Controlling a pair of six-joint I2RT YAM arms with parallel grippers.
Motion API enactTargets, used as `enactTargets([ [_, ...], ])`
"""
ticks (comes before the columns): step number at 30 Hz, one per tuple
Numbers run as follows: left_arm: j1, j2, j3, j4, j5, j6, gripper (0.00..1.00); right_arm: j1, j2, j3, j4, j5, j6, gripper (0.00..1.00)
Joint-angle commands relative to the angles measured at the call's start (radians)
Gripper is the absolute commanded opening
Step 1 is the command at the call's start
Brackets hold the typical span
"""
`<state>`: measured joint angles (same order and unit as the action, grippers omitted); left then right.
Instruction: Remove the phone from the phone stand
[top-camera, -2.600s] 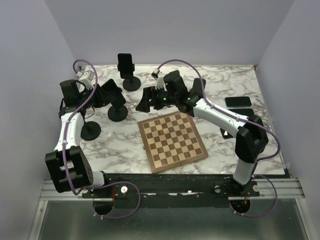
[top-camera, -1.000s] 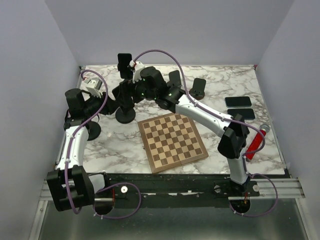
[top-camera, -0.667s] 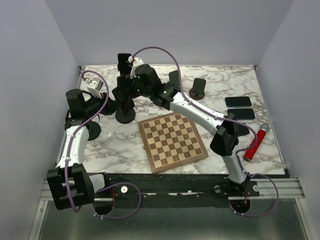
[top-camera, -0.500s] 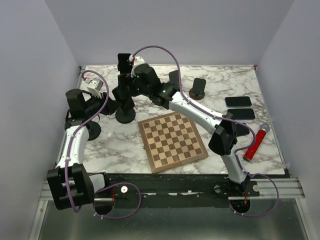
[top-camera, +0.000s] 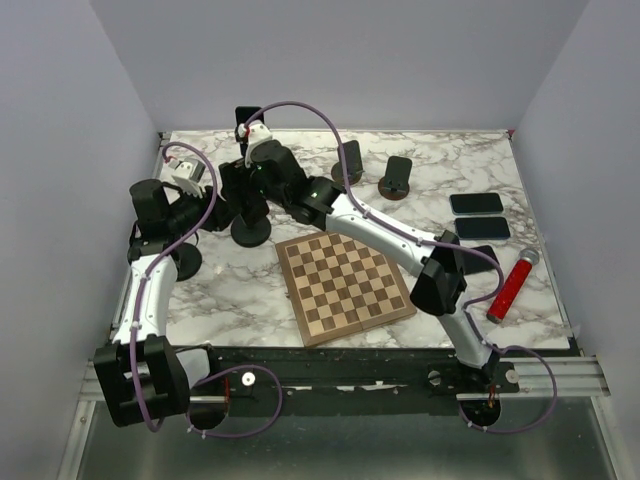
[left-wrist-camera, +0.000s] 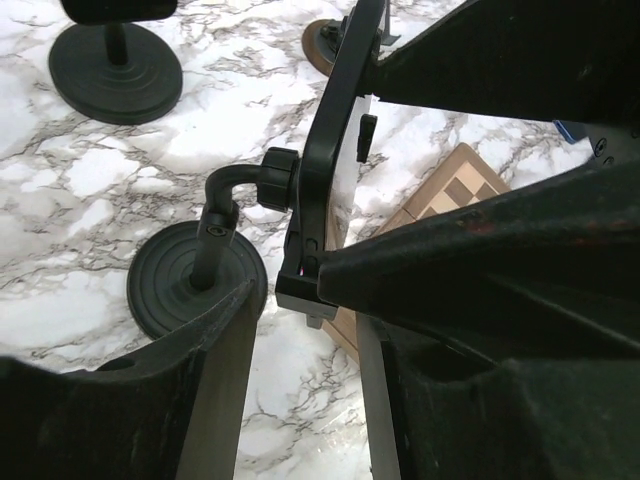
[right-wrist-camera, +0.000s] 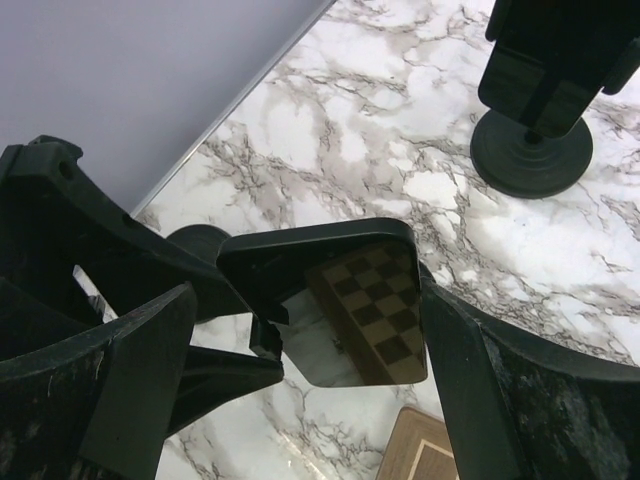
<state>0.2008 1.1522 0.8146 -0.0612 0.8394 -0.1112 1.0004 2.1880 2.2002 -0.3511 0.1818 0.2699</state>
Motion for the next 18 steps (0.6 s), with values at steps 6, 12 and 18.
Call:
enactTargets([
  [6,-0.003,-0.054,-0.012,-0.029,-0.068,0.024,0.5,0.021,0.09,0.095,-0.018,0.117,-0.056,0.95],
  [12,-0.003,-0.044,-0.008,-0.028,-0.065,0.019,0.49,0.032,0.111,0.105,-0.014,0.134,-0.078,0.91],
  [18,-0.002,-0.041,-0.012,-0.006,-0.028,0.005,0.48,0.037,0.127,0.124,-0.01,0.164,-0.091,0.88],
])
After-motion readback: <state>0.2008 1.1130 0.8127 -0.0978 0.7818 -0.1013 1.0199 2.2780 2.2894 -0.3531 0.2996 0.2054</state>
